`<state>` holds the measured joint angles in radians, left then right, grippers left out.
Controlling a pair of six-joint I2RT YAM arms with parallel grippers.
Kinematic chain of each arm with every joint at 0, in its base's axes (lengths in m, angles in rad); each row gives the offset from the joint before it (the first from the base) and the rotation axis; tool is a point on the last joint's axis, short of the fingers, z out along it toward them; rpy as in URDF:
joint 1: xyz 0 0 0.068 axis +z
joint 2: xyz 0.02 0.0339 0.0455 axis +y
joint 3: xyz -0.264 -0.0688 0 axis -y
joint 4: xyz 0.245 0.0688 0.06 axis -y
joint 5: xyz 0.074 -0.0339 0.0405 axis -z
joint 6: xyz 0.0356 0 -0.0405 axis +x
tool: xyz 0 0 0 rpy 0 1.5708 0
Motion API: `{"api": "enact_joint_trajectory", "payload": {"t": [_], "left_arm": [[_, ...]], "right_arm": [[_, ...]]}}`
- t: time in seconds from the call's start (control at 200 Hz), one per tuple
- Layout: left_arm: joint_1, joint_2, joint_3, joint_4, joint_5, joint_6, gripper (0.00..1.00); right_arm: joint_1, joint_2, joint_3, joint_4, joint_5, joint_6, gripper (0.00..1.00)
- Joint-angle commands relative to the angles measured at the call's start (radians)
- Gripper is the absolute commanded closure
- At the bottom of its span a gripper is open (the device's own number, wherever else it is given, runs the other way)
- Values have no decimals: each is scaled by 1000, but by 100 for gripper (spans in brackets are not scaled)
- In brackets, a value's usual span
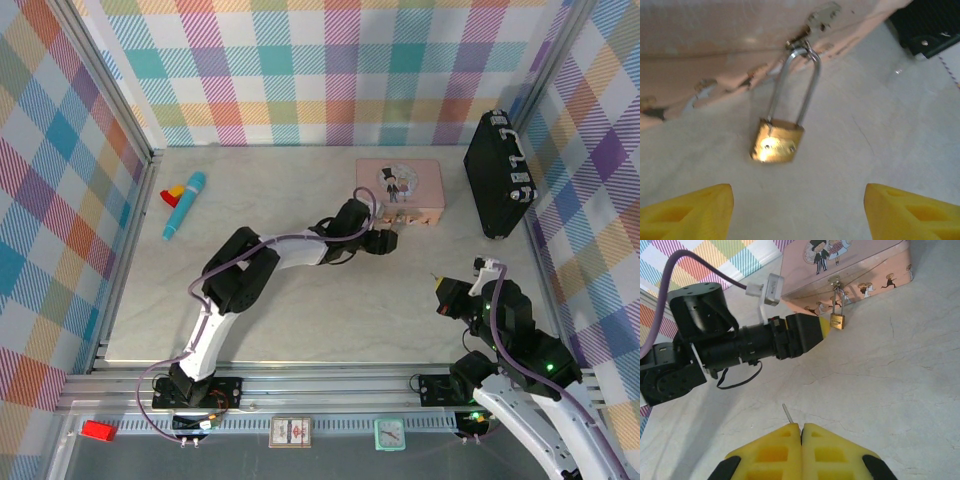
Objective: Unlock a padlock with a key
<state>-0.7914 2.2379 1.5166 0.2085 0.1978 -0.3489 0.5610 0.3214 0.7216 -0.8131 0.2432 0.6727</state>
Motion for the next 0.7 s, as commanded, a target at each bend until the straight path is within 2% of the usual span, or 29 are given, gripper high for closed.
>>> {"api": "enact_joint_trajectory", "payload": {"t": [0.0,0.36,0.695], "left_arm": [[-4,55,77,-33,-77,39,32],[-4,191,267,-124,-113,15,41],[-11,263,365,-179,-124,-25,49]], "right_arm": [[-7,-15,-14,-3,-14,16,100],[-7,-44,-29,-5,-22,22,100],[-7,-55,-60,12,-35,39,100]]}}
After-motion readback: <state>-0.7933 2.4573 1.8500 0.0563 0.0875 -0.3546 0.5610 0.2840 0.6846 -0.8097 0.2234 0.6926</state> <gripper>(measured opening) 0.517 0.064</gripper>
